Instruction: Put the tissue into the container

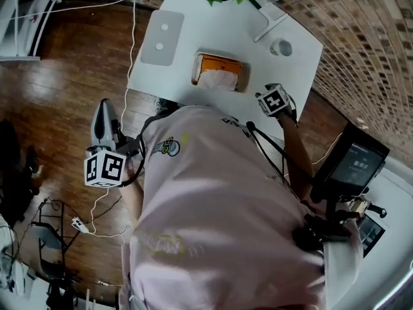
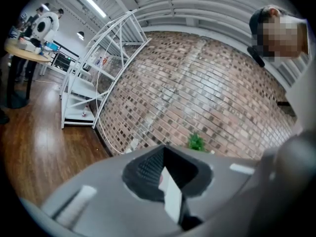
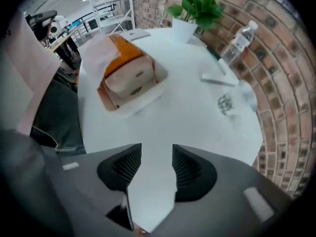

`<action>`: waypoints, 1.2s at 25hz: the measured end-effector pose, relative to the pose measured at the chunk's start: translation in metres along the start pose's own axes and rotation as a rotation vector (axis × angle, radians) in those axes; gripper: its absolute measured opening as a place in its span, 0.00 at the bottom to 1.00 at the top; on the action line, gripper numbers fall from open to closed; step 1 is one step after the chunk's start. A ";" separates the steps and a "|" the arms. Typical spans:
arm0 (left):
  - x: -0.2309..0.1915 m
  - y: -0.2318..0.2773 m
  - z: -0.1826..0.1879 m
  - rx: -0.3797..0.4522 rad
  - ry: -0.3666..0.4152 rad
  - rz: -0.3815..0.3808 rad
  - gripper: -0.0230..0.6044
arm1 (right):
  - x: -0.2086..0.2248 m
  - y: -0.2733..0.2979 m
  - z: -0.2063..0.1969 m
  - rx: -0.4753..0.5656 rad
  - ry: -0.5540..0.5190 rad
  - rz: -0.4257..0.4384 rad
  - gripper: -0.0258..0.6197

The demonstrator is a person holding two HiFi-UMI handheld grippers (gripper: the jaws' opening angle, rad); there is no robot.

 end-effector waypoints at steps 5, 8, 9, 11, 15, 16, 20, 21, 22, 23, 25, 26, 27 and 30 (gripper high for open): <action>0.003 0.001 -0.006 -0.014 0.018 -0.012 0.04 | -0.019 0.041 -0.046 -0.202 -0.009 0.137 0.25; 0.007 0.006 -0.011 -0.030 0.026 -0.022 0.04 | -0.013 0.038 -0.042 -0.223 -0.047 0.127 0.27; 0.009 0.008 -0.012 -0.033 0.029 -0.025 0.04 | -0.011 0.038 -0.040 -0.227 -0.062 0.123 0.27; 0.015 0.014 -0.015 -0.040 0.034 -0.040 0.04 | -0.010 0.037 -0.041 -0.229 -0.066 0.124 0.27; 0.032 0.020 -0.018 -0.056 0.046 -0.062 0.04 | -0.009 0.031 -0.047 -0.180 -0.056 0.113 0.27; 0.034 0.019 -0.019 -0.059 0.045 -0.068 0.04 | -0.009 0.029 -0.048 -0.163 -0.046 0.114 0.27; 0.030 0.017 -0.020 -0.065 0.042 -0.076 0.04 | -0.011 0.028 -0.048 -0.138 -0.038 0.106 0.27; 0.029 0.018 -0.020 -0.066 0.043 -0.073 0.04 | -0.010 0.028 -0.049 -0.142 -0.041 0.102 0.27; 0.030 0.018 -0.020 -0.067 0.046 -0.067 0.04 | -0.010 0.028 -0.050 -0.143 -0.047 0.102 0.27; 0.031 0.017 -0.020 -0.068 0.049 -0.062 0.04 | -0.009 0.028 -0.049 -0.141 -0.056 0.103 0.27; 0.032 0.016 -0.019 -0.066 0.055 -0.059 0.04 | -0.012 0.028 -0.048 -0.130 -0.070 0.105 0.26; 0.033 0.014 -0.017 -0.063 0.063 -0.053 0.04 | -0.013 0.028 -0.046 -0.122 -0.074 0.106 0.26; 0.035 0.013 -0.014 -0.059 0.071 -0.048 0.04 | -0.014 0.028 -0.044 -0.114 -0.079 0.106 0.25; 0.040 0.009 -0.013 -0.056 0.074 -0.054 0.04 | -0.015 0.023 -0.045 -0.110 -0.085 0.107 0.25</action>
Point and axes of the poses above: the fingertips, and each gripper's own axes: y forward along the fingers, x to its right, z out of its top, the point moved 4 cm from there along -y, backward along the fingers, and after that the axes turned 2 degrees about -y, right-handed, at the moved point
